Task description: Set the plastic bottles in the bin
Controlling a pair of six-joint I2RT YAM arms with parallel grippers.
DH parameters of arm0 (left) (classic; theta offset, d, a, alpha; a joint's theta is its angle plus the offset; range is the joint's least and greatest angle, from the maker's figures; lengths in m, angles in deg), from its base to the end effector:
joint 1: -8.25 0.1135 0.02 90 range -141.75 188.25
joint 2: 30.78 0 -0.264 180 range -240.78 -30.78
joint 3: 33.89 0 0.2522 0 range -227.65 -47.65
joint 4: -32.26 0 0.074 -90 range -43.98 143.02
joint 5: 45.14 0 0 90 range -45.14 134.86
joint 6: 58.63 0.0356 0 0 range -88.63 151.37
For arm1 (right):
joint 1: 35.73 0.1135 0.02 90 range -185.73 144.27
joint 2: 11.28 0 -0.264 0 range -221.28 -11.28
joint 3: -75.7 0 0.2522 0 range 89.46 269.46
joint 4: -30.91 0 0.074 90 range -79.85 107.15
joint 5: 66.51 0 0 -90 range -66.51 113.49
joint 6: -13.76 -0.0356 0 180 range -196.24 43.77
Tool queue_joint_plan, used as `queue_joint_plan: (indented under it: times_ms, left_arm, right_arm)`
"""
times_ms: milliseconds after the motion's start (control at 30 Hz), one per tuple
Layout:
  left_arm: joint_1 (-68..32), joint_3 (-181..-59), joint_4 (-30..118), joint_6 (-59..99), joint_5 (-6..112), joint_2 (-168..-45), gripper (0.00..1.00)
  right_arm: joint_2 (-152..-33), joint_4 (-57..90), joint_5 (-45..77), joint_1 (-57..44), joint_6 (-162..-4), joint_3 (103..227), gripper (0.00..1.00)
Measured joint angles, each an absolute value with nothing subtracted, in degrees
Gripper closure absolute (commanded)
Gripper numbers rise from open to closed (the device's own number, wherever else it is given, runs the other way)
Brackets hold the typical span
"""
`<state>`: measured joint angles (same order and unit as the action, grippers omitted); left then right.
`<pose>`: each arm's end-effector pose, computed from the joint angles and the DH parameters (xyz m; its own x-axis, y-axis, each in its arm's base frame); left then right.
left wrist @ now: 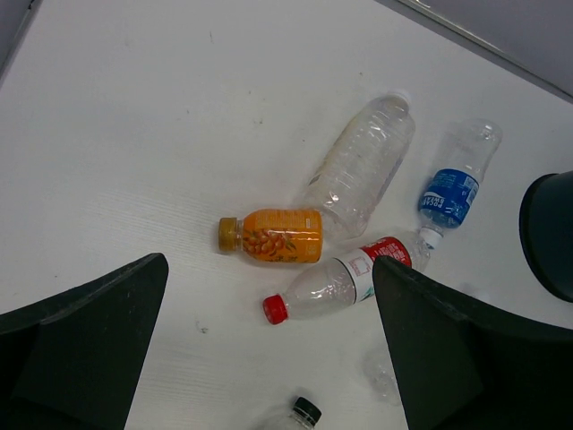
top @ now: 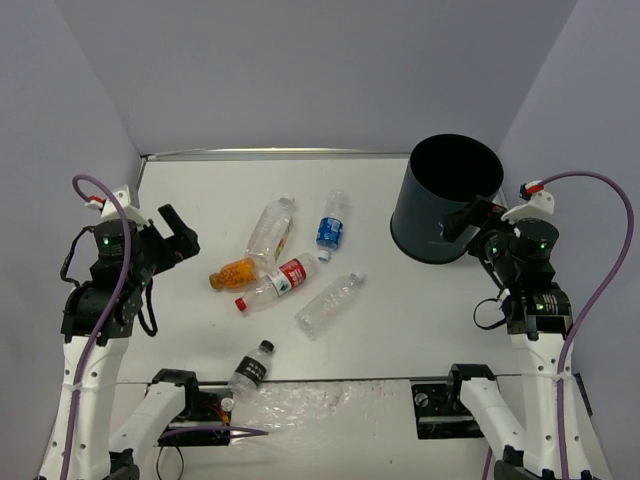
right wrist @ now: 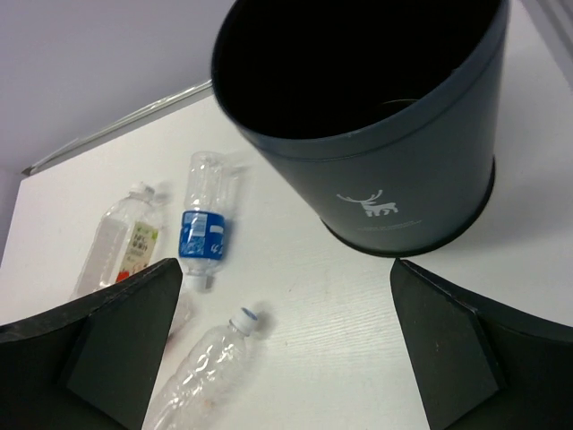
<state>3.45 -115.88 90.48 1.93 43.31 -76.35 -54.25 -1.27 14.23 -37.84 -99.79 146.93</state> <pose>0.1395 -0.0107 0.4111 -0.3511 -0.4636 -0.8135 -0.1308 0.8846 -0.4476 0.1580 -0.0001 0.4054 -0.1122 0.3987 -0.9102 -0.0865 0.9086 0.4087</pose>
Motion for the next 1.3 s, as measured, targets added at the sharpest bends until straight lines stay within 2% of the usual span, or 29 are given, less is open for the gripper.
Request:
queue_joint_plan:
  times_ms: [200, 400, 533, 667, 800, 933, 1100, 1300]
  left_arm:
    - [3.45, -111.90, 87.84, 0.43, 45.53, -74.55, 0.03]
    - [3.45, -109.84, 86.10, -1.12, 46.09, -74.68, 0.03]
    - [3.45, -108.54, 84.81, -2.03, 47.25, -75.39, 0.03]
    - [3.45, -107.80, 83.85, -2.57, 48.03, -76.92, 0.03]
    - [3.45, -107.19, 83.48, -2.99, 48.34, -77.72, 0.03]
    - [3.45, -105.73, 83.16, -3.34, 48.29, -76.94, 0.03]
    - [3.43, -104.94, 83.31, -3.55, 48.29, -75.36, 0.03]
    - [3.43, -104.93, 82.90, -3.85, 48.46, -74.72, 0.03]
  right_arm:
    - [-54.11, -1.62, 7.54, -37.84, -99.37, 146.93, 0.00]
    - [-53.68, -1.32, 6.48, -36.02, -107.36, 142.09, 0.00]
    - [-53.32, -2.12, 12.21, -26.49, -113.69, 137.04, 0.00]
    - [-55.53, -1.46, 22.05, -11.66, -120.01, 134.85, 0.00]
    - [-67.32, 1.44, 36.79, 7.89, -126.16, 136.15, 0.00]
    - [-84.39, 3.49, 45.99, 18.44, -130.88, 140.25, 0.00]
    - [-97.31, 5.14, 51.24, 21.28, -136.97, 144.67, 0.00]
    - [-99.43, 5.23, 54.64, 21.73, -142.02, 144.68, 0.00]
